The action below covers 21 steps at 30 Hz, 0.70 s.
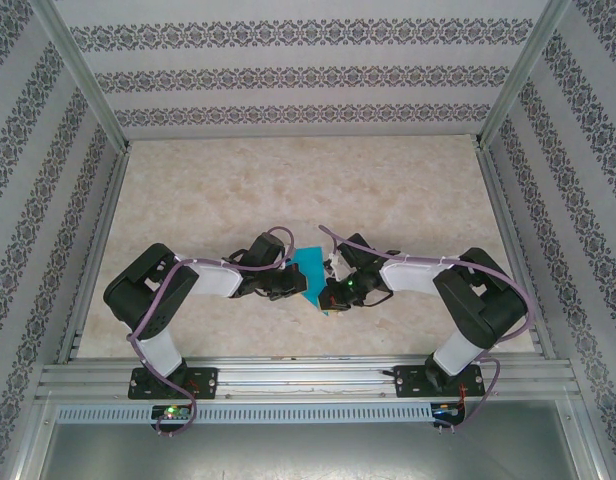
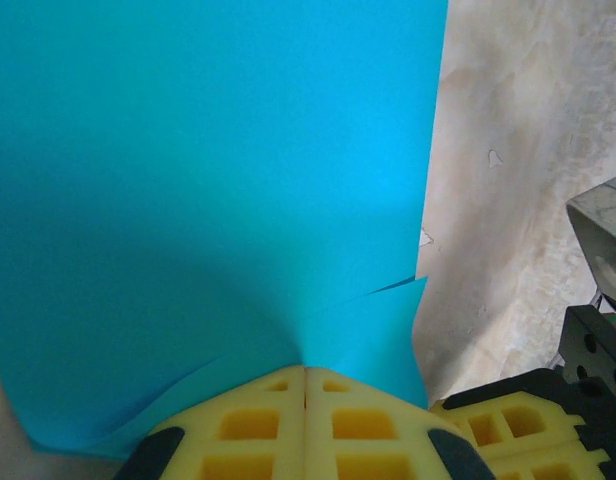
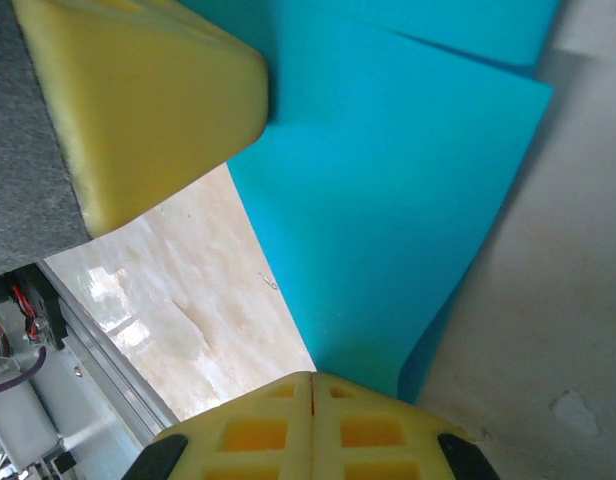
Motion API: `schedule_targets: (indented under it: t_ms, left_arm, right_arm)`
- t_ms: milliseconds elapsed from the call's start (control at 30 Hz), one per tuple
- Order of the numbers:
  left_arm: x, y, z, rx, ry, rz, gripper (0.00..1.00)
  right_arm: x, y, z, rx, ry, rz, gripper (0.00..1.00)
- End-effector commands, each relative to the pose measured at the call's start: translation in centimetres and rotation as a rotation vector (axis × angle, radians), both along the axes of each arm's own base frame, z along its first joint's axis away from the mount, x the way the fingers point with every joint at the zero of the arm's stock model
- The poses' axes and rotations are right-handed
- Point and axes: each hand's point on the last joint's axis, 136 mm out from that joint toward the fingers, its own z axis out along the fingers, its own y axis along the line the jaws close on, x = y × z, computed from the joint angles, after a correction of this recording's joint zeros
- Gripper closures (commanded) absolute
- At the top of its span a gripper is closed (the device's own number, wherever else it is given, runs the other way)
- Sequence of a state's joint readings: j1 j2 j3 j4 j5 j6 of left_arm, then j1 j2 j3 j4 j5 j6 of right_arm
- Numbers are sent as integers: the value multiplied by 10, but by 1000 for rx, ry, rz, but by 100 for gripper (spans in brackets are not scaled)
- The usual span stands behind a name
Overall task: Fold a paper plane with a square sheet of paper (fold left side to right side)
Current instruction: Third fold the triangle at the center of the table.
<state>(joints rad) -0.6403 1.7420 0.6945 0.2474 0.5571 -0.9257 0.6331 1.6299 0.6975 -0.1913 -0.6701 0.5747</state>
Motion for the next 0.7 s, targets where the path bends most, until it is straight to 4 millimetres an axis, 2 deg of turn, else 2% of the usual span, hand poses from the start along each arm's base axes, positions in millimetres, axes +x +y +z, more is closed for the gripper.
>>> schedule_targets:
  t_ms: [0, 400, 667]
  left_arm:
    - [-23, 30, -46, 178, 125, 32, 97]
    - [-24, 33, -48, 193, 127, 36, 97]
    - [-21, 34, -49, 199, 127, 42, 97]
  right_arm:
    - [-9, -6, -11, -45, 38, -1, 97]
    - [-20, -16, -21, -99, 77, 0, 98]
    - [-31, -24, -21, -124, 103, 7, 98]
